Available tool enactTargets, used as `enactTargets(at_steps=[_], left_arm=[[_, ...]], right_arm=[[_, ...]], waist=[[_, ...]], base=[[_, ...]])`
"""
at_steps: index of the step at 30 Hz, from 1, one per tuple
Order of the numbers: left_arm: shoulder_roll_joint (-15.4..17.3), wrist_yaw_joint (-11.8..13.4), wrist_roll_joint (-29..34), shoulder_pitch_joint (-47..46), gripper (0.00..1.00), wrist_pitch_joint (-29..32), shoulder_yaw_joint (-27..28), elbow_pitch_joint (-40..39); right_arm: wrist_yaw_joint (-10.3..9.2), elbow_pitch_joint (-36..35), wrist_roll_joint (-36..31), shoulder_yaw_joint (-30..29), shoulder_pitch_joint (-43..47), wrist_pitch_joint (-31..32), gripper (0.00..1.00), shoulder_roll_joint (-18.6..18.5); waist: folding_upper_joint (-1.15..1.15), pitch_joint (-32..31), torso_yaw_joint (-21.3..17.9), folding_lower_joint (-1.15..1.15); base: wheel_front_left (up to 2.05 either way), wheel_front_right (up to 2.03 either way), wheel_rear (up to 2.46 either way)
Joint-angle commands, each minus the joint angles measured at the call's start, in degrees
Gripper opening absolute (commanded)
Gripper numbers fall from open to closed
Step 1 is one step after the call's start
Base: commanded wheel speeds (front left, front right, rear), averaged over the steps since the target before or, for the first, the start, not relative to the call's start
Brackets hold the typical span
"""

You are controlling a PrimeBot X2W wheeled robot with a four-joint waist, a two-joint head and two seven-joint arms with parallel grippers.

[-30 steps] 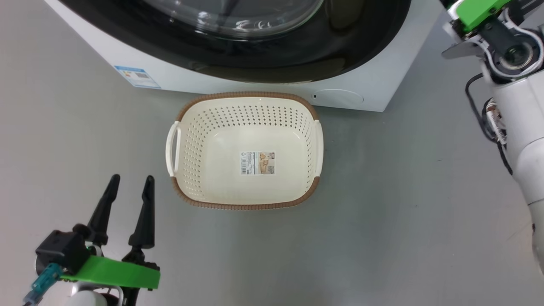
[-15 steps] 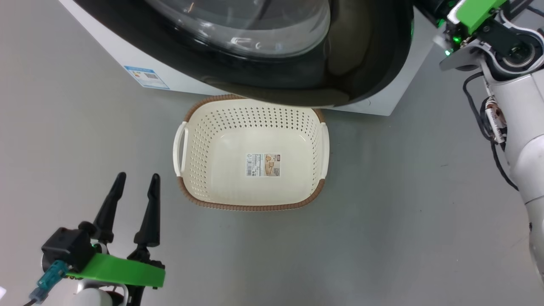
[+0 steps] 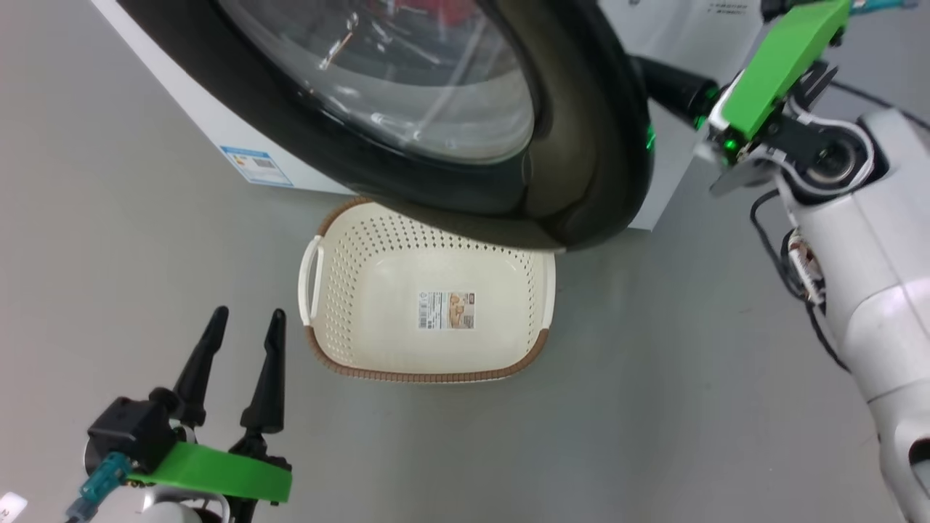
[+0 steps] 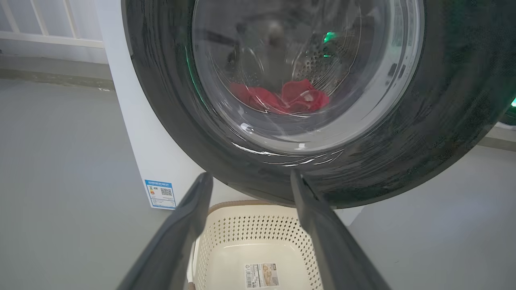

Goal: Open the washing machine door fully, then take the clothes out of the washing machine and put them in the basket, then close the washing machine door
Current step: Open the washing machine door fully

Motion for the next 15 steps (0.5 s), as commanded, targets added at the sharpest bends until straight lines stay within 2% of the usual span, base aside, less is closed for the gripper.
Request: enactTargets(at_steps=[1,15], left_arm=[[1.2,-0.2,0.9,1.0,1.00,-0.7,2.0,-1.0],[0.3,-0.2,2.7,5.8,1.00,-0.7,2.0,-0.2]], right_arm=[[0.10,-2.7,0.5,1.3,2.4,0.8,0.00,1.6],[0.10,-11.5,2.1,4.5,14.2,3.1,0.00,2.4]], waist=[[0.00,-1.7,-0.4,0.00],[0.00,-8.3,-0.3,0.00]], base=[[0.00,0.00,0.00],[0.00,0.00,0.00]])
